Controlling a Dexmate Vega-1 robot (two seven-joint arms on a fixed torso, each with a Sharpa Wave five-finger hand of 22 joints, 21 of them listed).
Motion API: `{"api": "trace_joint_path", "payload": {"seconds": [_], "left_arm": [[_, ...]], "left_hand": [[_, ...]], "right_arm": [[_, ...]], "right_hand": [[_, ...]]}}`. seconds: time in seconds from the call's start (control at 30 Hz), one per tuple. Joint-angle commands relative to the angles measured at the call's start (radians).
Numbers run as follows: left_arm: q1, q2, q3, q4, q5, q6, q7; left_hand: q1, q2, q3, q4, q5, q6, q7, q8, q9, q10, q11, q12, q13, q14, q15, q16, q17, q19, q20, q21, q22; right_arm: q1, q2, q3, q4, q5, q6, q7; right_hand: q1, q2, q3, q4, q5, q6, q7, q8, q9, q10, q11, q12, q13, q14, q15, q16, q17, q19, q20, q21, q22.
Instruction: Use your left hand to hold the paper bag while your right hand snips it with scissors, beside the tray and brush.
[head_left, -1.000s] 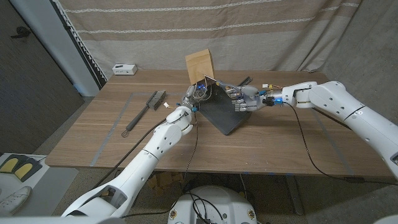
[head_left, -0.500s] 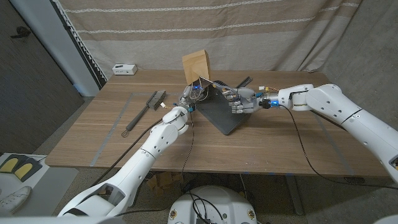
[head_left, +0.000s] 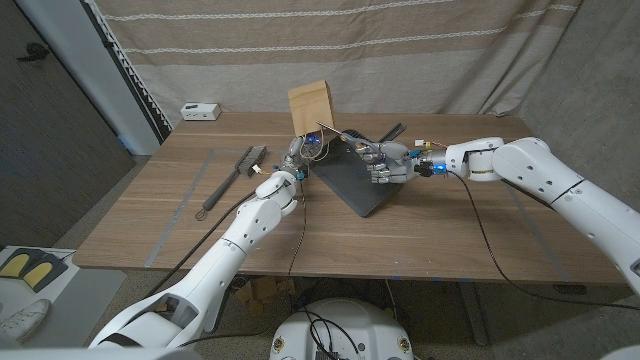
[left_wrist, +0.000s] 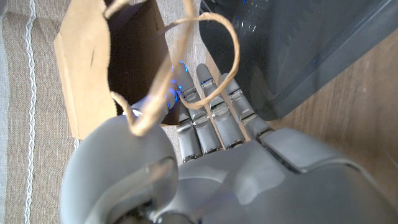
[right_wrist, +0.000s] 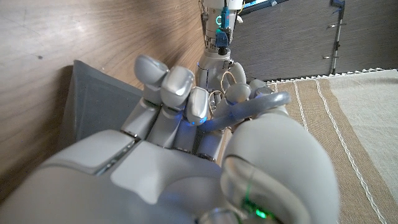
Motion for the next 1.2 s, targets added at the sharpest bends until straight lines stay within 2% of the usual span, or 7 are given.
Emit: {"api": "trace_joint_path", "payload": {"seconds": [0.03,0.43,0.83,1.2], "left_arm": [[-0.009,0.01,-0.021,0.024,-0.008,-0.02,-0.033],[-0.009,0.018,-0.034,0.026,-0.028,-0.003,-0.034],[-0.008,0.018,-0.036,0.03,-0.02,-0.005,-0.013],[-0.005,0.009,-0.027,0.029,-0.004,-0.018,0.002]], "left_hand": [[0.005,0.004,0.004,0.001,0.006,0.096,-0.057,0.006,0.003,-0.008,-0.053,0.007,0.001,-0.003,-0.103,-0.001,0.001,-0.001,-0.13,0.006,0.002],[0.006,0.004,0.004,-0.001,0.006,0.098,-0.056,0.007,0.0,-0.007,-0.053,0.009,-0.001,-0.003,-0.104,-0.001,0.001,-0.003,-0.13,0.007,0.002],[0.006,0.005,0.005,-0.001,0.006,0.098,-0.057,0.009,0.0,-0.006,-0.053,0.013,-0.003,-0.002,-0.104,0.0,0.001,-0.004,-0.129,0.01,0.001],[0.005,0.005,0.005,-0.001,0.006,0.097,-0.058,0.008,-0.004,-0.013,-0.053,0.014,-0.004,-0.001,-0.104,0.0,0.001,-0.005,-0.129,0.012,0.001]], "right_arm": [[-0.015,-0.006,0.013,-0.035,0.019,-0.007,-0.072],[-0.015,-0.002,0.018,-0.045,0.048,-0.026,-0.113],[0.012,0.01,-0.005,-0.002,0.031,-0.021,-0.078],[0.028,-0.001,-0.015,0.011,0.008,-0.016,-0.032]], "right_hand": [[-0.042,0.047,0.337,0.006,-0.006,0.137,0.122,0.56,0.001,0.215,-0.204,0.001,0.002,0.104,-0.096,-0.002,0.001,0.013,-0.066,0.0,0.007],[-0.048,0.047,0.34,0.005,-0.009,0.136,0.118,0.559,0.001,0.216,-0.205,0.001,0.002,0.108,-0.096,-0.004,0.002,0.01,-0.066,-0.006,0.001],[-0.055,0.046,0.34,0.006,-0.013,0.137,0.116,0.559,0.001,0.216,-0.205,0.001,0.002,0.101,-0.096,-0.013,-0.006,0.011,-0.066,-0.007,-0.003],[-0.061,0.047,0.34,0.008,-0.016,0.136,0.114,0.559,0.001,0.217,-0.206,0.001,0.002,0.11,-0.096,-0.007,0.003,0.011,-0.065,-0.005,-0.003]]}}
